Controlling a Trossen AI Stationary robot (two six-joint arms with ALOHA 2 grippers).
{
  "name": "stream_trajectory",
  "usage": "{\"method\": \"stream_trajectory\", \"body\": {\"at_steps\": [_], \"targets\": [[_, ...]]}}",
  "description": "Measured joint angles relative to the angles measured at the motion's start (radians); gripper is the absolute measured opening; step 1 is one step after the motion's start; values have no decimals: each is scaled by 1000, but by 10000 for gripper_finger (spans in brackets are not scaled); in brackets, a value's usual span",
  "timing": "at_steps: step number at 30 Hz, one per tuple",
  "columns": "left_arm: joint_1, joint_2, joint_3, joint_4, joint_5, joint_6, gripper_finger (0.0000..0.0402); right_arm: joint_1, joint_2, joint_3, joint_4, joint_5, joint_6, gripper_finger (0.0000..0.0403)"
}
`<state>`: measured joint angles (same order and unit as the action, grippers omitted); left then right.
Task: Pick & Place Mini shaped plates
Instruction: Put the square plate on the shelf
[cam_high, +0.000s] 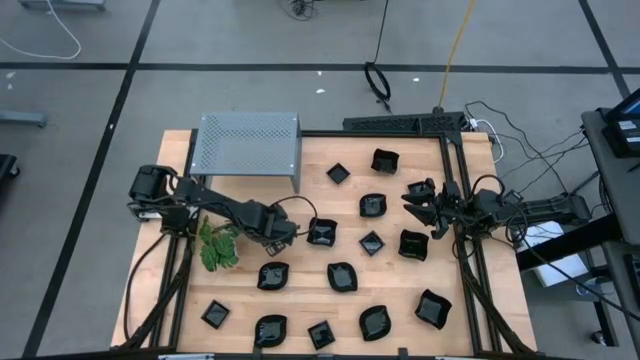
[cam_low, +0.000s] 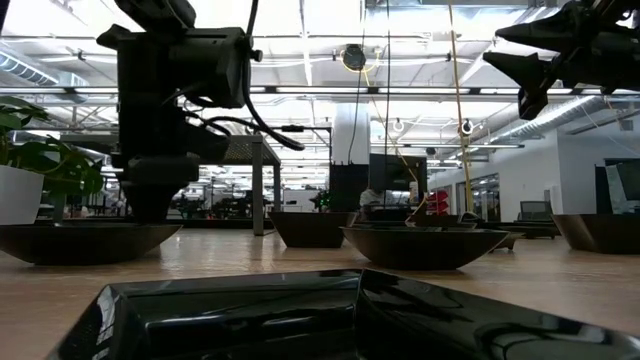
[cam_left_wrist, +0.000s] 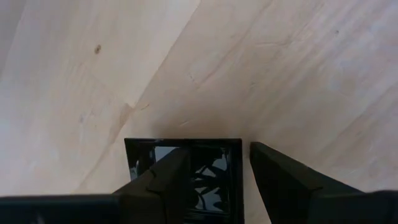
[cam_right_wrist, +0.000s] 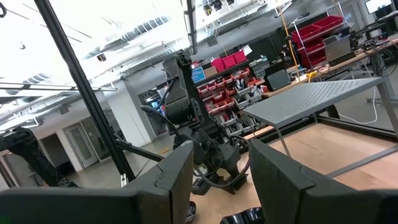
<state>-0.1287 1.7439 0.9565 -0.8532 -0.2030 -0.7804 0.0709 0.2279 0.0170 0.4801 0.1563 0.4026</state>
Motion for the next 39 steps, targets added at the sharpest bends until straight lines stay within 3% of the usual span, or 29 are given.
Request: {"method": "stream_trajectory", "body": {"at_steps": [4,11,19,26,29,39], "targets": [[0,1,-1,0,15,3,131,0,0,0,0,0,0,144],[0,-3,-2,-3,54,-15,12,0,0,0,0,0,0,144],[0,-106,1,-2,171,-19,9,0,0,0,0,0,0,144],[-12,-237,100,24,171,44,11,0,0,0,0,0,0,144],[-25,-280,165,45,122,113,5,0,0,0,0,0,0,144],[-44,-318,366,59,-231,513,5,0,0,0,1,0,0,144]]}}
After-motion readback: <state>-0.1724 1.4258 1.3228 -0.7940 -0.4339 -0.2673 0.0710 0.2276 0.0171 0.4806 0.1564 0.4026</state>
